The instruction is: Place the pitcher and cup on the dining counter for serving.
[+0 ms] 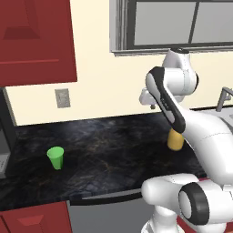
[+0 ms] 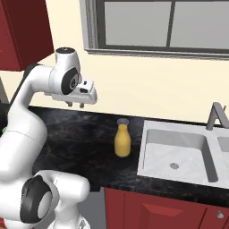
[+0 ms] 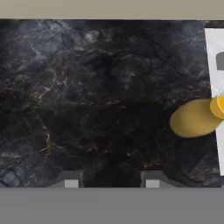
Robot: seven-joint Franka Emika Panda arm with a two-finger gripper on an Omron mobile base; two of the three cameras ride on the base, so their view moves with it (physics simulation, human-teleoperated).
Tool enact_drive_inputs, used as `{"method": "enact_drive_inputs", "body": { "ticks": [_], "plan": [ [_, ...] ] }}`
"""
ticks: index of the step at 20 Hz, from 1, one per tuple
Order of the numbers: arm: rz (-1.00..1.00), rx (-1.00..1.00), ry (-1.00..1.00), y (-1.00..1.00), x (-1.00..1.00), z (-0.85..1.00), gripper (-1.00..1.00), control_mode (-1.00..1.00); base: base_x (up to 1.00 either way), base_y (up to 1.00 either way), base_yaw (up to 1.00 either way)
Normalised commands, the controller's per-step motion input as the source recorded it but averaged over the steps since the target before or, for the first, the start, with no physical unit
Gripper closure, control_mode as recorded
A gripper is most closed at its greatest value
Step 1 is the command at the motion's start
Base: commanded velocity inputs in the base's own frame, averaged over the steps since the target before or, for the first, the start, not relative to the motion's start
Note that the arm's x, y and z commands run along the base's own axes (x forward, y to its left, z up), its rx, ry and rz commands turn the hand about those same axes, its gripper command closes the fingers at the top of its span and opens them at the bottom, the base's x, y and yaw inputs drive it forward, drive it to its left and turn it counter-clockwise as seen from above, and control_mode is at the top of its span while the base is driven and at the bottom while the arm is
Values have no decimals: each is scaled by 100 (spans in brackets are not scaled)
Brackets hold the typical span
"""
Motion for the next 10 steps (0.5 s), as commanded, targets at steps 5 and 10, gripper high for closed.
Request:
{"method": "enact_drive_inputs", "body": {
  "ticks": [5, 10],
  "plan": [
    [-4, 0, 0, -16, -19, 0, -100, -100, 0, 0, 0],
    [-19, 0, 1, -90, -62, -3, -100, -100, 0, 0, 0]
  ]
}}
